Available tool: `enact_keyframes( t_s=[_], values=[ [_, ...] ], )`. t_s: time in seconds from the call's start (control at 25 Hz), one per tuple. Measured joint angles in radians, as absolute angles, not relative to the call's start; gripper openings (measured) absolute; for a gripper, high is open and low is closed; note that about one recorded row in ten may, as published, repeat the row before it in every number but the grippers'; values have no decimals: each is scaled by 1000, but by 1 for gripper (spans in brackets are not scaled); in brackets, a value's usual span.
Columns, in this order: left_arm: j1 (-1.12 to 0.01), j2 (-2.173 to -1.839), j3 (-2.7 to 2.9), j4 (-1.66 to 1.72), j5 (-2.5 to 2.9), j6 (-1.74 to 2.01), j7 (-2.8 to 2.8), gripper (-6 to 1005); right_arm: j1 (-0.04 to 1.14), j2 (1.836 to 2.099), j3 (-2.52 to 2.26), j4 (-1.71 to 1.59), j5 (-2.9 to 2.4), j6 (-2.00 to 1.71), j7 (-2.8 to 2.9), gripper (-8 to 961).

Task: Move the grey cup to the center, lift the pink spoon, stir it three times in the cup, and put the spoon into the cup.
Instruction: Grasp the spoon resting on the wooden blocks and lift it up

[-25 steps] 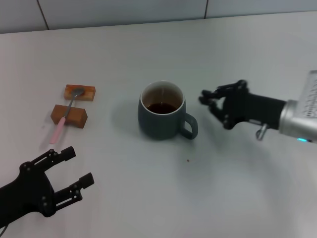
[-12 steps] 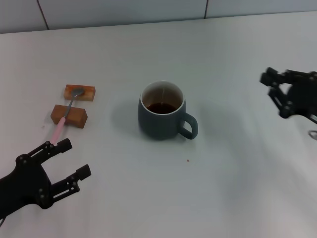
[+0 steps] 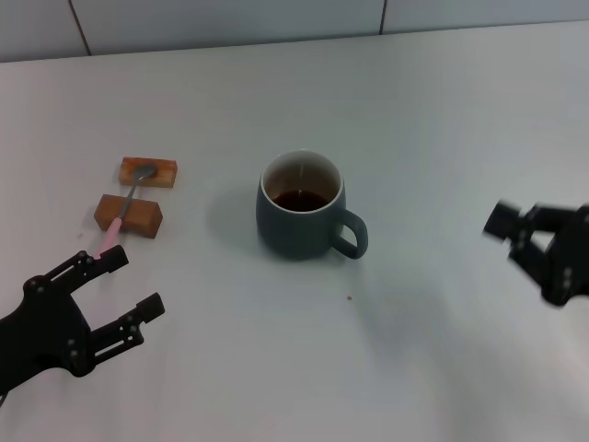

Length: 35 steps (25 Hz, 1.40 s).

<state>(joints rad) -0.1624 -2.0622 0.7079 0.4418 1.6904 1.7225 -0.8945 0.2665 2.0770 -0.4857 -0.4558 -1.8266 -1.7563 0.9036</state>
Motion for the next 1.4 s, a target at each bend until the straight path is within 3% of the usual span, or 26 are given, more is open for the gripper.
enact_keyframes(
  t_s=[0.6,1.04,1.4],
  values=[
    [-164,-2063,707,441,1690,1733,-894,802,268,2078,-489,-421,-1982,-1679,862,130],
    [-163,-2063,707,441,1690,1733,-894,803,265,2080,-472,-440,-1975,-1685,848,517],
    [-163,-2065,707,440,1690,1727,-893,804,265,2081,-471,-451,-1975,-1686,847,633]
  ],
)
